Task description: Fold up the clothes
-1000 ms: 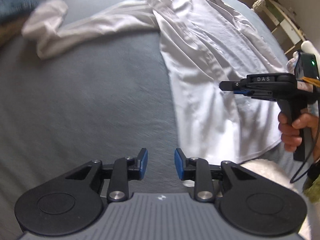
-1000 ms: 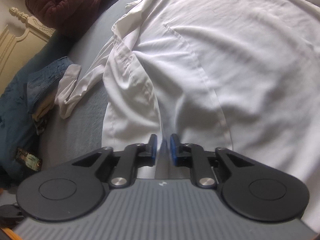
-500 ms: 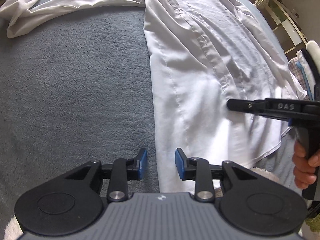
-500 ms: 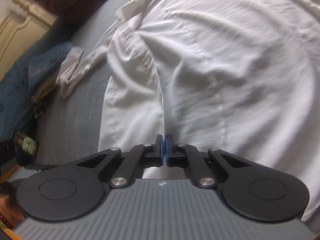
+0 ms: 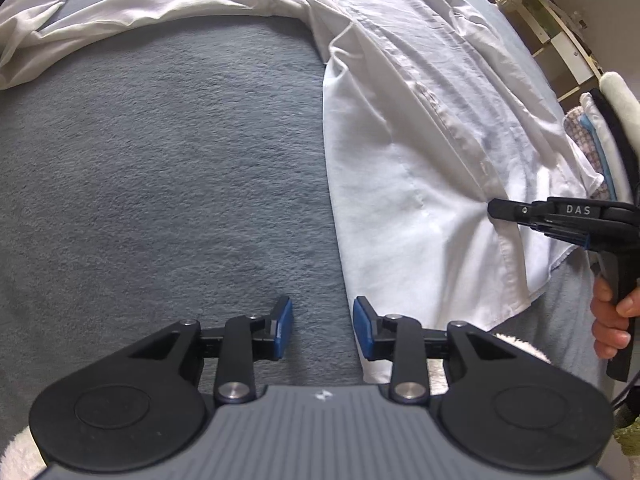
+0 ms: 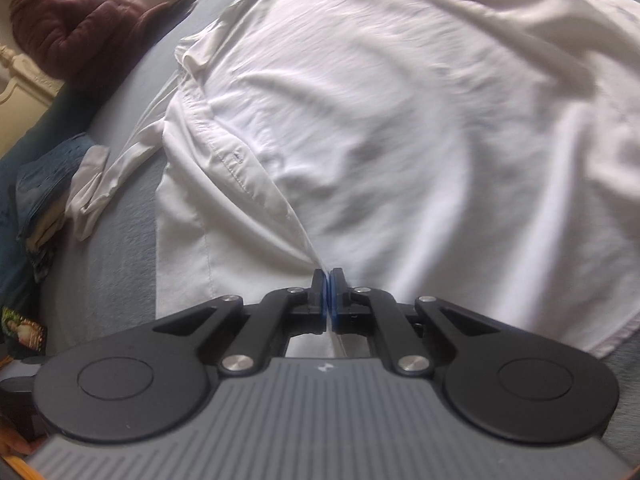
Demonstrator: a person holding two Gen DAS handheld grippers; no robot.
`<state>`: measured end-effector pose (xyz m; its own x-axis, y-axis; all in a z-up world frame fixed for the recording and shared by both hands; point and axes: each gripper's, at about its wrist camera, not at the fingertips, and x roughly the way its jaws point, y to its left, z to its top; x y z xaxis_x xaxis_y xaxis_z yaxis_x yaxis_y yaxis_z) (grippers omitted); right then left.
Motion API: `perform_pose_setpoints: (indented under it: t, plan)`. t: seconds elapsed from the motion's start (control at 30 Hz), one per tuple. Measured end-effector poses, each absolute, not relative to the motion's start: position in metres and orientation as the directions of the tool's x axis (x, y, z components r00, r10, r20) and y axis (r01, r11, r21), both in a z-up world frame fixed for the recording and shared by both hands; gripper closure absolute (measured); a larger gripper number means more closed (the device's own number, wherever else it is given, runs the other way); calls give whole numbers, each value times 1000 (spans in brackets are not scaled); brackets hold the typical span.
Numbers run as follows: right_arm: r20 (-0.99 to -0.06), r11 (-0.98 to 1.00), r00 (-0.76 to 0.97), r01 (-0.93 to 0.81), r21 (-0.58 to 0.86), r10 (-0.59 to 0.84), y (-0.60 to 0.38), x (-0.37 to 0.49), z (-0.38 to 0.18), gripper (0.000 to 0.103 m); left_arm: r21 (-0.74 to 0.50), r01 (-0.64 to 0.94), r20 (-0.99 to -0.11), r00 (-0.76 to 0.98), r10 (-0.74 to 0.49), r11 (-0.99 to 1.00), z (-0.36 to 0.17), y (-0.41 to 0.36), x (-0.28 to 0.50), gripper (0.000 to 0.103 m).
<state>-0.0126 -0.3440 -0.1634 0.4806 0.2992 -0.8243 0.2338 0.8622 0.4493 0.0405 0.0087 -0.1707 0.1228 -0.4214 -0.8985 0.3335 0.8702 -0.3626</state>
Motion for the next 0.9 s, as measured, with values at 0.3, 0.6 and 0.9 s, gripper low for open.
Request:
perform_pose_setpoints:
  t: [0.3,0.6,0.9]
  plan:
    - [-834,851,493,299,432,250,-363,-24,-171,103,-373,350,-897,101,-430,859,-171,-1,38,63]
    - [-833,850,503,312,424,231,-365,-20,-171,103,-374,344,-900,91,-427,861,-172,4,34,60]
    - [-835,852,510,325,410,208,-367,-17,-170,102,-376,344,-900,84,-427,860,-172,8,32,58]
